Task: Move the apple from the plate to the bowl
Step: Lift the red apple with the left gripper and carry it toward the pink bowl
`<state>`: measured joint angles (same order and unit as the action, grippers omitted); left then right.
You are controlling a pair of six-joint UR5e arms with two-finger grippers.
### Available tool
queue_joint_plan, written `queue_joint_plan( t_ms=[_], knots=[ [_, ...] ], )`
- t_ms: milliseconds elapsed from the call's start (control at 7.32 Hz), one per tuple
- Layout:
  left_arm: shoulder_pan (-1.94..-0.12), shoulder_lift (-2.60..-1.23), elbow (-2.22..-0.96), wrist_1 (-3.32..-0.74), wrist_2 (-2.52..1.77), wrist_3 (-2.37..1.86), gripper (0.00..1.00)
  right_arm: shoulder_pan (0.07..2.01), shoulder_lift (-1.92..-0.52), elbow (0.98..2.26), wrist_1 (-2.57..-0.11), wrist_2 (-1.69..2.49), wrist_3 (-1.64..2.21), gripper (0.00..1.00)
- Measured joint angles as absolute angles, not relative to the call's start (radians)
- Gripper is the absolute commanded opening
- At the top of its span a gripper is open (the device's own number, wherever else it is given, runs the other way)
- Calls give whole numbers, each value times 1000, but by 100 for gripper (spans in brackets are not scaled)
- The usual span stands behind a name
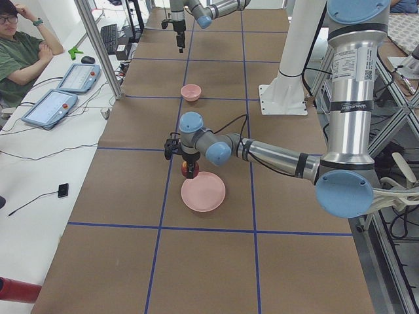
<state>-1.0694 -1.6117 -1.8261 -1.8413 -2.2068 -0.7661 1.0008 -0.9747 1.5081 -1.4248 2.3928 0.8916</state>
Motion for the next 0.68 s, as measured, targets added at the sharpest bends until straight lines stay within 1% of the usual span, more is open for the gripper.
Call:
queue_joint_plan(
  t_ms=[137, 273, 410, 683],
  knots=[
    [-1061, -1700, -1857, -1742, -2209, -805, 0, 1028, -1006, 1520, -1426, 2395, 871, 100],
    [-1025, -1812, -1861, -1685, -2209, -907, 0, 1052, -1032, 1528, -1428, 2395, 848, 100],
    [-969, -1931, -1838, -1661, -2208, -1034, 0, 1067, -1053, 1533, -1433, 2391, 827, 100],
    [-864, -2163, -1712, -1654, -2204, -1238, 0, 1090, -1073, 1545, -1520, 2355, 718, 100]
  ],
)
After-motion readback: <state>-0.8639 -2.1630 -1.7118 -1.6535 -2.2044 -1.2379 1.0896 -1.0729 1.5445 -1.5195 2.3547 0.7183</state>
